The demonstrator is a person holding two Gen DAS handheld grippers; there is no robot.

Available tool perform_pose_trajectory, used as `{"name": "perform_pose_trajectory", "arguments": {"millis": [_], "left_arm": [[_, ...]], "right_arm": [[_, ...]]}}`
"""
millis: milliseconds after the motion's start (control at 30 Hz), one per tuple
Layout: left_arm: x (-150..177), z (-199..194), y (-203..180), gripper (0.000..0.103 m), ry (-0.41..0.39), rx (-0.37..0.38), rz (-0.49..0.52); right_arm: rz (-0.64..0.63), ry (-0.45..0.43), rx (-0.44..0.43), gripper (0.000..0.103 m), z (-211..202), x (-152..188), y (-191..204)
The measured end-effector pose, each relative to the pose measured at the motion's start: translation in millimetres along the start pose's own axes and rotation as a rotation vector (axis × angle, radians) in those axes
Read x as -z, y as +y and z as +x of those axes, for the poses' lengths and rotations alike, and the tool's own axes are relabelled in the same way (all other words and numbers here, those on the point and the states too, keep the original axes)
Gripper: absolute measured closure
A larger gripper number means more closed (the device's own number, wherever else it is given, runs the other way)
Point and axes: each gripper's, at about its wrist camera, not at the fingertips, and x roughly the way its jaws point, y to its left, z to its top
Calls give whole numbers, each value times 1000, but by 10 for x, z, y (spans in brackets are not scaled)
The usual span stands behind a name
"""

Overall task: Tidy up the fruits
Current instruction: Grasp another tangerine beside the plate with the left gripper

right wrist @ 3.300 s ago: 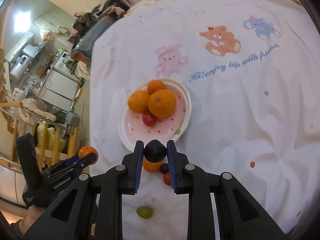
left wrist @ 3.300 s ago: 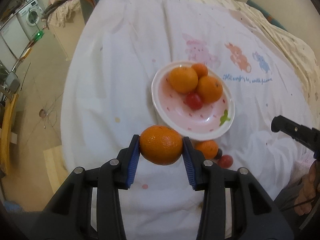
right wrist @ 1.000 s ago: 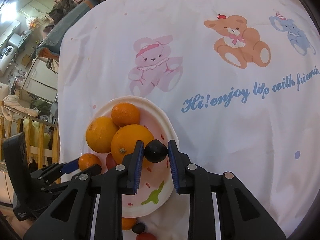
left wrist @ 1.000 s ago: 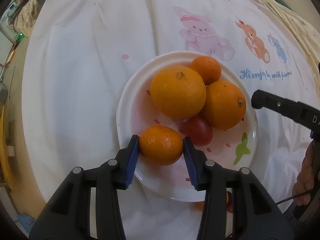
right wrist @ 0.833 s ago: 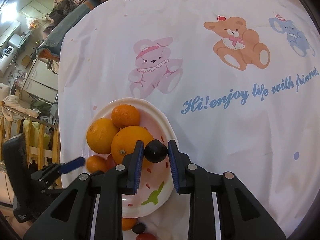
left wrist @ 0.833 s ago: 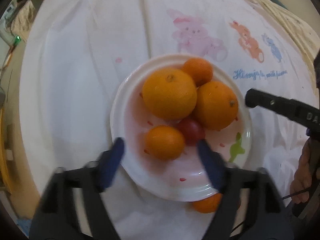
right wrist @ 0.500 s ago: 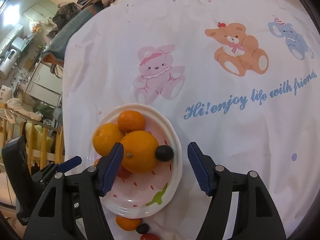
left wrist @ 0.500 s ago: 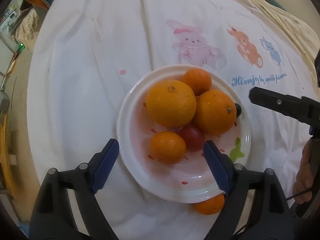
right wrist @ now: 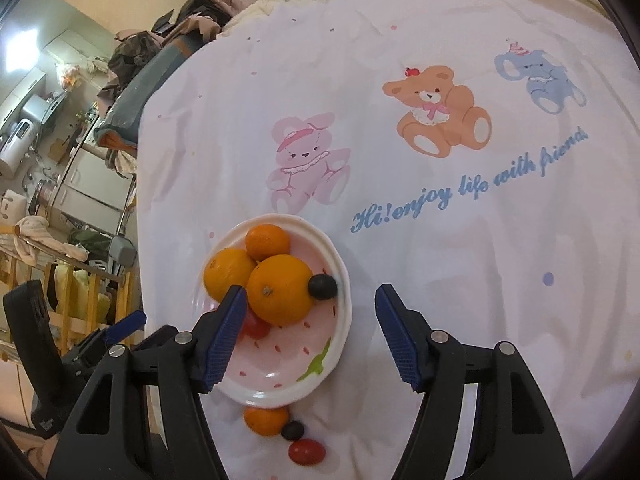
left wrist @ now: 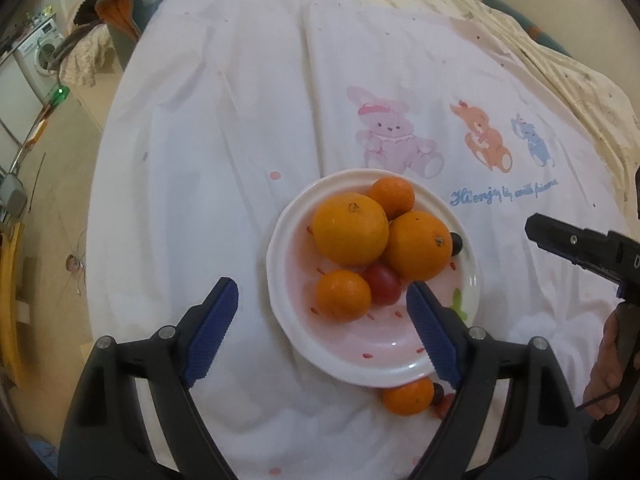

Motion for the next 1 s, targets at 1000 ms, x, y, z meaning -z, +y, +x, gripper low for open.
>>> {"name": "perform_pose_trajectory", "arguments": {"millis": [1000], "left_arm": [[801, 361, -352, 20, 275, 156, -159]], "right_arm": [[186, 1, 24, 33, -528, 898, -364]]}}
